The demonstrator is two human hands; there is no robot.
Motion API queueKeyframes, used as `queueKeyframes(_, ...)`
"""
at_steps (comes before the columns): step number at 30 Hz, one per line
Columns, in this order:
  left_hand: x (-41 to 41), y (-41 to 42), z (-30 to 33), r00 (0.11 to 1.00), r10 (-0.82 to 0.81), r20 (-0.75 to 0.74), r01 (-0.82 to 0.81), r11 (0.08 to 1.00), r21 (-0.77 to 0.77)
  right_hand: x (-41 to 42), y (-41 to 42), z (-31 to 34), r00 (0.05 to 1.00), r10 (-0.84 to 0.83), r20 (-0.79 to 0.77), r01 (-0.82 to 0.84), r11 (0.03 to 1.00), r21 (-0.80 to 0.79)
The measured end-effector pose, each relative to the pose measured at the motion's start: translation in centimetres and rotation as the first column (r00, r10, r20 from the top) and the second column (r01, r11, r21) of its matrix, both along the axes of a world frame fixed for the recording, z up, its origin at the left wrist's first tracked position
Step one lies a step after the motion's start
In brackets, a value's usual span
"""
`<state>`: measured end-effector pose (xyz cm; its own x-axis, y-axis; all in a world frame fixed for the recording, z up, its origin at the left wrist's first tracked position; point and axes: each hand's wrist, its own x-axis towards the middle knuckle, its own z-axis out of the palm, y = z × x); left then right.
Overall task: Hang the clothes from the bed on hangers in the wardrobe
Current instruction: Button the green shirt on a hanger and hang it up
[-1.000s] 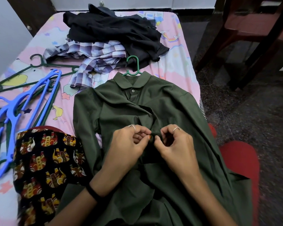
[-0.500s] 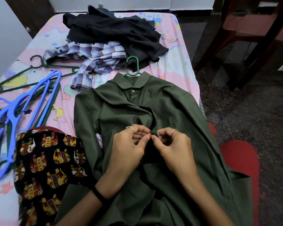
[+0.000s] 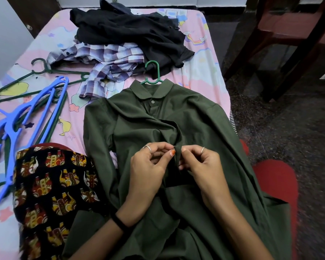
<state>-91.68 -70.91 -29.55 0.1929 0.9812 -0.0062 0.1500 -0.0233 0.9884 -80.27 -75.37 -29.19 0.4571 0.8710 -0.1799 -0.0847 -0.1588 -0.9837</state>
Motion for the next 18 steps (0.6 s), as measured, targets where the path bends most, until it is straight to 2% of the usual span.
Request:
queueKeyframes(6, 0.1, 0.3, -0.1, 0.999, 0.014, 0.042, -0.011, 0.998, -0.069, -0.4, 0.8, 0.1, 0.999, -0.005, -0.046, 0.007, 0.999, 0.040)
queueKeyframes(10, 0.1, 0.4, -0.1, 0.998, 0.022, 0.058, -0.016, 0.996, -0.091, -0.5, 1.0, -0.2, 1.000, 0.024, -0.013, -0.024, 0.999, 0.029)
queueKeyframes(15, 0.4, 0.1, 0.2, 0.993, 0.034, 0.111, -0.021, 0.993, -0.113, -0.5, 1.0, -0.9, 0.965, 0.026, 0.260, -0.027, 1.000, 0.000)
queueKeyframes(18, 0.8, 0.2, 0.2, 0.993, 0.056, 0.103, -0.042, 0.990, -0.134, -0.9, 0.6, -0.9, 0.867, -0.022, 0.499, -0.021, 0.997, 0.080)
